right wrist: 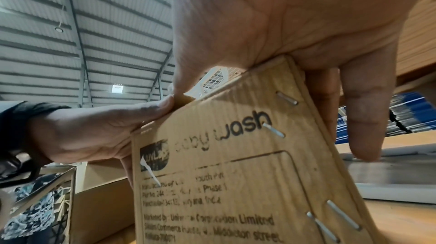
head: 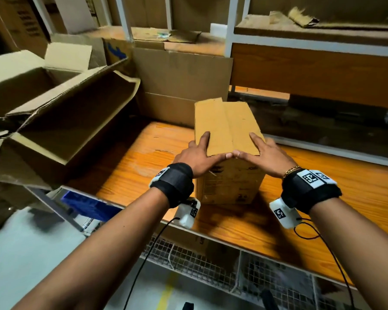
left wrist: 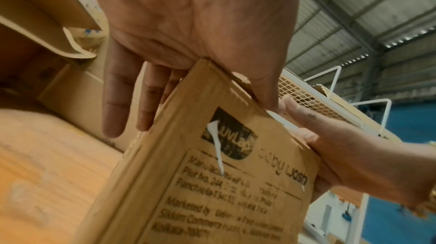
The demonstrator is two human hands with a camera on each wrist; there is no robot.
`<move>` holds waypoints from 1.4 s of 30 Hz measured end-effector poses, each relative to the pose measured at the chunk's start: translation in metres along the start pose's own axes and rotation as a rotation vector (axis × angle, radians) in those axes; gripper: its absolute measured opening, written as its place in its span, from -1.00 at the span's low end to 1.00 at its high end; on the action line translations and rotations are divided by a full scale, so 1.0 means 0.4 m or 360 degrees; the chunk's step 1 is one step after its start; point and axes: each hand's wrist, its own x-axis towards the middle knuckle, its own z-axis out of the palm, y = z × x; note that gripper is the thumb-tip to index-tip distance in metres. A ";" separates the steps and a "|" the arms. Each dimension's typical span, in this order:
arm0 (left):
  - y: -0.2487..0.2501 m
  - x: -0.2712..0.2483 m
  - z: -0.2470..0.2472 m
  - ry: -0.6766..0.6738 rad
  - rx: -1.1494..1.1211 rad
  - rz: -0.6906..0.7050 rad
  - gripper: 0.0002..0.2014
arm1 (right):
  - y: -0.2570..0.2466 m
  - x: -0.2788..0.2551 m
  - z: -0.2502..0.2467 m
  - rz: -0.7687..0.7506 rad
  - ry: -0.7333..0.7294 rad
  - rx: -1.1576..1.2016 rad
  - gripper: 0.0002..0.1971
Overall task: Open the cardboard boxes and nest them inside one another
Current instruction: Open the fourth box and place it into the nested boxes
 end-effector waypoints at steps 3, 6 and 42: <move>0.000 -0.009 -0.003 0.0154 -0.0077 0.0051 -0.08 | 0.012 -0.004 -0.002 -0.0011 0.0012 -0.0068 0.21; -0.019 -0.025 0.002 0.0572 -0.0299 0.0178 -0.27 | 0.025 -0.004 -0.001 -0.0034 0.0014 -0.0077 0.16; -0.002 -0.052 0.058 0.0476 0.0258 0.0096 -0.39 | 0.009 0.001 -0.040 -0.0543 0.0563 -0.0671 0.03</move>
